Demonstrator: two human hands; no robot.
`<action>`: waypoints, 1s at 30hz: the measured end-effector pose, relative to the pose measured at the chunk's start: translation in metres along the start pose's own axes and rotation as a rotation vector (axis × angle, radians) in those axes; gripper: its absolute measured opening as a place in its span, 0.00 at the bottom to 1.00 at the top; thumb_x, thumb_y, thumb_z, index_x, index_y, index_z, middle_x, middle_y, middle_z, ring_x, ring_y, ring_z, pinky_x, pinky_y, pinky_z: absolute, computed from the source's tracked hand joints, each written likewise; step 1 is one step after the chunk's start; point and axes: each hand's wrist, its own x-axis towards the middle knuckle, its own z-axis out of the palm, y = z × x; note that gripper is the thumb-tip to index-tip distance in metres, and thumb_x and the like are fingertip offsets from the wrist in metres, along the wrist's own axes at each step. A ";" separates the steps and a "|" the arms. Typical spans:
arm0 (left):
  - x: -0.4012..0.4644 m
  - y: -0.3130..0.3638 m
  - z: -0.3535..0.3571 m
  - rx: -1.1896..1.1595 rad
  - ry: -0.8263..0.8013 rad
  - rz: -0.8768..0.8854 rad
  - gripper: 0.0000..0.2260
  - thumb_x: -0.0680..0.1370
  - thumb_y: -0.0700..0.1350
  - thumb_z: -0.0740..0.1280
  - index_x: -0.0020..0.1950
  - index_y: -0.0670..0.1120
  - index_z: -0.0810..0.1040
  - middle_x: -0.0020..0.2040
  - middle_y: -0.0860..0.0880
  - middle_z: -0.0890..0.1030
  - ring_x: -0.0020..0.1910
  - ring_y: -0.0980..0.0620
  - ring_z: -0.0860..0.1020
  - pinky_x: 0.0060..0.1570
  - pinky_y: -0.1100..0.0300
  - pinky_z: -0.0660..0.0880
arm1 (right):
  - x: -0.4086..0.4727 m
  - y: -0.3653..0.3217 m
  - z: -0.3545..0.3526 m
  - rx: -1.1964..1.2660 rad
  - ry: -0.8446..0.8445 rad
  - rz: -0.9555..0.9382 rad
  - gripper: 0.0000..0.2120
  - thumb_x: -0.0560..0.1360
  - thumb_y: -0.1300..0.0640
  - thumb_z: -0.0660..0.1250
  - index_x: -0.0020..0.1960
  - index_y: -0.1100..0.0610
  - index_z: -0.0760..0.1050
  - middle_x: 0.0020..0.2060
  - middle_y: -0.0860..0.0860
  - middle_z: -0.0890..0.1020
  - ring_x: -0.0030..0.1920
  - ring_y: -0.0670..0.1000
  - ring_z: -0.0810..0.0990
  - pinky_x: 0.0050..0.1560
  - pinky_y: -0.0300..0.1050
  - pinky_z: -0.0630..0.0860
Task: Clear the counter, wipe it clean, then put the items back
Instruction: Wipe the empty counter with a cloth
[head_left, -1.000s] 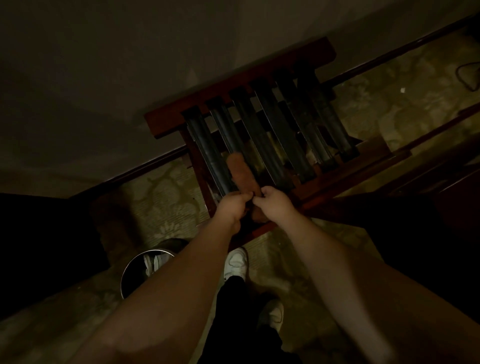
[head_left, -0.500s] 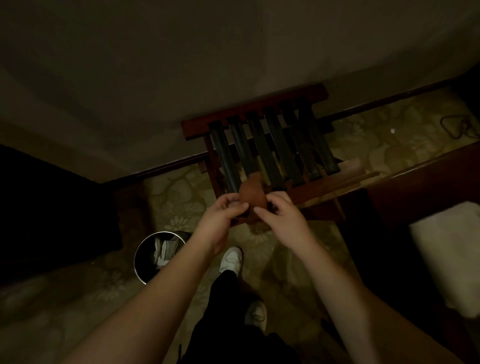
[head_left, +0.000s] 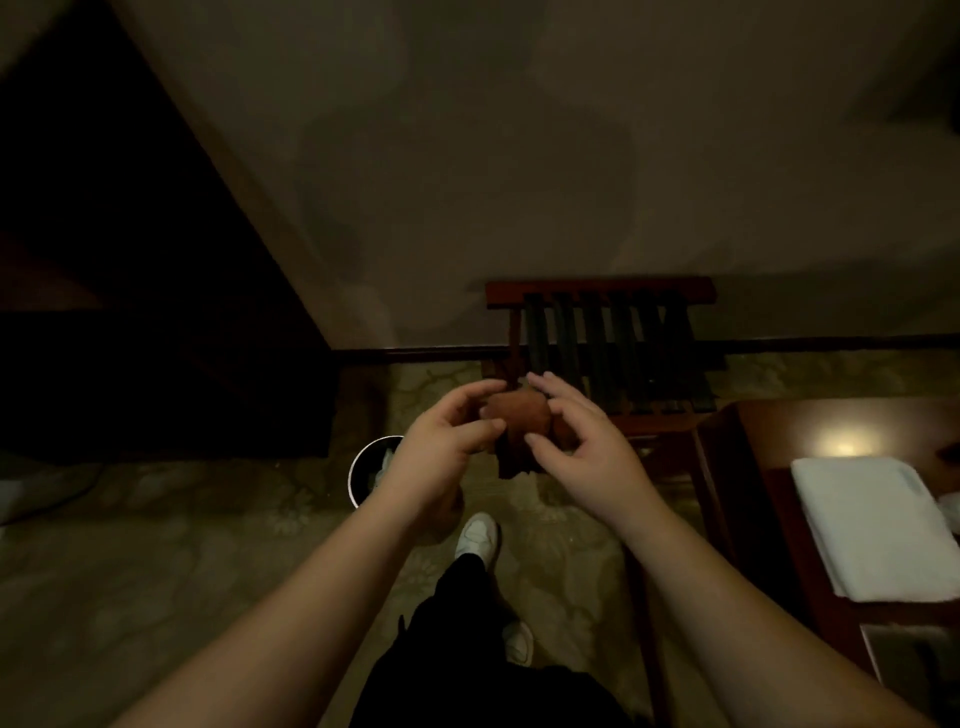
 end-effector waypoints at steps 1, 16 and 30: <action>-0.012 0.005 -0.006 -0.001 0.016 0.009 0.16 0.76 0.34 0.67 0.57 0.52 0.80 0.56 0.47 0.80 0.55 0.49 0.79 0.48 0.62 0.77 | -0.003 -0.011 0.003 0.010 -0.016 -0.025 0.12 0.75 0.55 0.68 0.58 0.48 0.77 0.65 0.38 0.72 0.70 0.40 0.64 0.71 0.49 0.64; -0.157 0.065 -0.166 0.148 0.299 0.236 0.14 0.75 0.44 0.71 0.60 0.50 0.77 0.55 0.47 0.79 0.49 0.53 0.82 0.44 0.62 0.78 | 0.005 -0.191 0.123 0.247 -0.340 -0.319 0.08 0.76 0.59 0.68 0.54 0.49 0.76 0.50 0.48 0.78 0.51 0.46 0.79 0.52 0.43 0.78; -0.271 0.107 -0.422 0.073 0.570 0.365 0.10 0.71 0.47 0.71 0.51 0.49 0.80 0.47 0.47 0.84 0.48 0.46 0.83 0.49 0.48 0.80 | 0.024 -0.389 0.347 0.387 -0.477 -0.320 0.20 0.76 0.57 0.68 0.65 0.46 0.68 0.55 0.47 0.77 0.50 0.39 0.80 0.45 0.34 0.77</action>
